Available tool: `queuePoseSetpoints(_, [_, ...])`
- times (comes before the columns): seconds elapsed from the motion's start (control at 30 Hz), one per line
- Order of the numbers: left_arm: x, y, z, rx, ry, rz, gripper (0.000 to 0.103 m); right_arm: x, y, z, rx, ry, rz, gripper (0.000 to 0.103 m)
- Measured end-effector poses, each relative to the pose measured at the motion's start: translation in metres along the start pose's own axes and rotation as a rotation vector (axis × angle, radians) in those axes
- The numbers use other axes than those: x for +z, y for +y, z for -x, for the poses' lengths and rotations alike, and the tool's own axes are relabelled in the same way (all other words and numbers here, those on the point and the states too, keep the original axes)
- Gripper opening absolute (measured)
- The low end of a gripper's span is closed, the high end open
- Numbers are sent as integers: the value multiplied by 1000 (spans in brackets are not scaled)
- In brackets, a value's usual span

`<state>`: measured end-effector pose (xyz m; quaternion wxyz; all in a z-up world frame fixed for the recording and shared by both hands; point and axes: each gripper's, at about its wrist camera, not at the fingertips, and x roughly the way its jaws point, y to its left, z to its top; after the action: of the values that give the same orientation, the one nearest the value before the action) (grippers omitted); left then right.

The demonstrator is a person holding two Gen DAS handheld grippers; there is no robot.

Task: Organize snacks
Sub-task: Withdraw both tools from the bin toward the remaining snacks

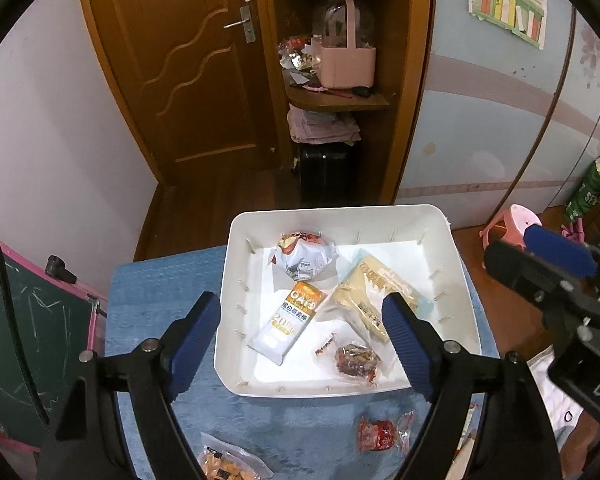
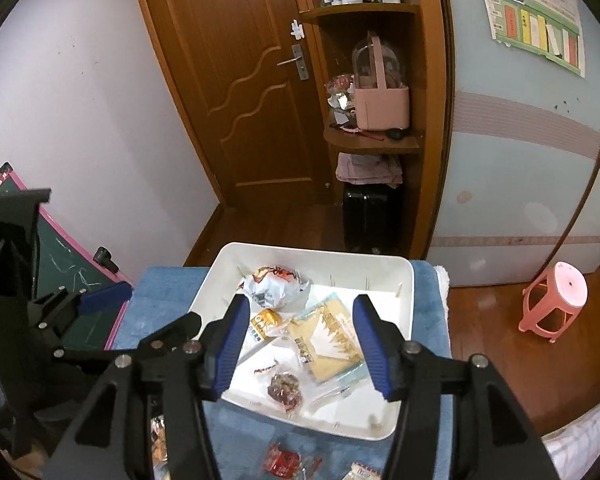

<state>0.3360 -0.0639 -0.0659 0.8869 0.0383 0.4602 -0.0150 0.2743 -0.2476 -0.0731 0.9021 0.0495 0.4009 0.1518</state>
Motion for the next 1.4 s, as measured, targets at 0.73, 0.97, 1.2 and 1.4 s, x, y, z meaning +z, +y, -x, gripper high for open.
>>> queuePoseSetpoints(0.73, [-58, 14, 86, -45, -60, -81, 84, -54, 29, 76, -52, -32, -43, 54])
queuePoseSetpoints(0.97, [-81, 22, 108, -71, -70, -106, 85, -79, 36, 100, -84, -35, -54, 54])
queuePoseSetpoints(1.2, [-103, 14, 111, -110, -55, -150, 90, -111, 26, 120, -144, -16, -76, 54])
queuePoseSetpoints(1.4, [-124, -15, 97, -161, 4, -218, 90, -152, -5, 129, -194, 31, -172, 54])
